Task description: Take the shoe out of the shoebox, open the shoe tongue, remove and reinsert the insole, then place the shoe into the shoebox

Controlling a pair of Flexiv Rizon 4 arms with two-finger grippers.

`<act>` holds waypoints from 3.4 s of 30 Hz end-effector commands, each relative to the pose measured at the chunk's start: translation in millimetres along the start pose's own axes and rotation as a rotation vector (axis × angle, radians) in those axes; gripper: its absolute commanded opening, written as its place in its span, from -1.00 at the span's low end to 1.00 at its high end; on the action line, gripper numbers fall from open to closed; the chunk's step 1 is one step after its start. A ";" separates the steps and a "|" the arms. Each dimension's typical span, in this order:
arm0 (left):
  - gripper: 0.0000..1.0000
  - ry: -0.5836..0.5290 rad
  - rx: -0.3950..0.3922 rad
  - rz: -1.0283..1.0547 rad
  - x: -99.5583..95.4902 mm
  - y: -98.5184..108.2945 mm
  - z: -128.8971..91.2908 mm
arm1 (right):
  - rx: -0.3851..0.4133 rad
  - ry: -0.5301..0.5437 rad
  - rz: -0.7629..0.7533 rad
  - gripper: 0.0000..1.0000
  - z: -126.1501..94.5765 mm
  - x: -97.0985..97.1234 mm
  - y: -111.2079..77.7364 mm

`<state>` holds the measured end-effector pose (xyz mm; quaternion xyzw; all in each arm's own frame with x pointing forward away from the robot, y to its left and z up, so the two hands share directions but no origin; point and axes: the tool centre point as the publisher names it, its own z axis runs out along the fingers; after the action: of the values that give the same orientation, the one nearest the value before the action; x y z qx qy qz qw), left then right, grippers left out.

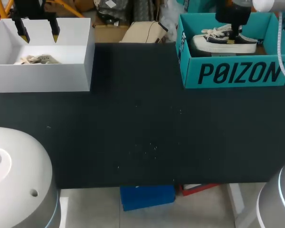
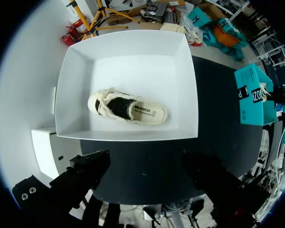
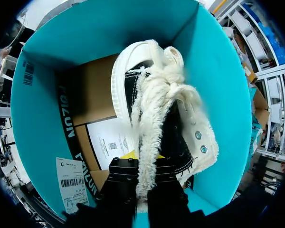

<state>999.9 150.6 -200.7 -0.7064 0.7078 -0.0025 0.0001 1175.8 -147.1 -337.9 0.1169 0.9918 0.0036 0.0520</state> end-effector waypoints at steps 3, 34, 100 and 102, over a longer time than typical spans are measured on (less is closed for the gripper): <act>1.00 -0.001 -0.001 0.000 0.0 0.1 -0.2 | -0.020 -0.076 0.012 -1.00 -60.6 27.8 -14.9; 1.00 -0.001 -0.001 0.000 0.0 0.1 -0.2 | -0.002 -0.393 0.078 -1.00 -249.8 290.3 69.3; 1.00 -0.001 -0.001 0.000 0.0 0.1 -0.2 | -0.146 -0.325 -0.056 -1.00 31.3 451.9 272.6; 1.00 -0.001 -0.001 0.000 0.0 0.1 -0.2 | -0.141 -0.322 -0.047 -0.29 33.3 453.6 271.8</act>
<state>999.9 150.6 -200.7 -0.7064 0.7078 -0.0025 0.0001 800.7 215.9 -402.1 0.0862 0.9709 0.0557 0.2162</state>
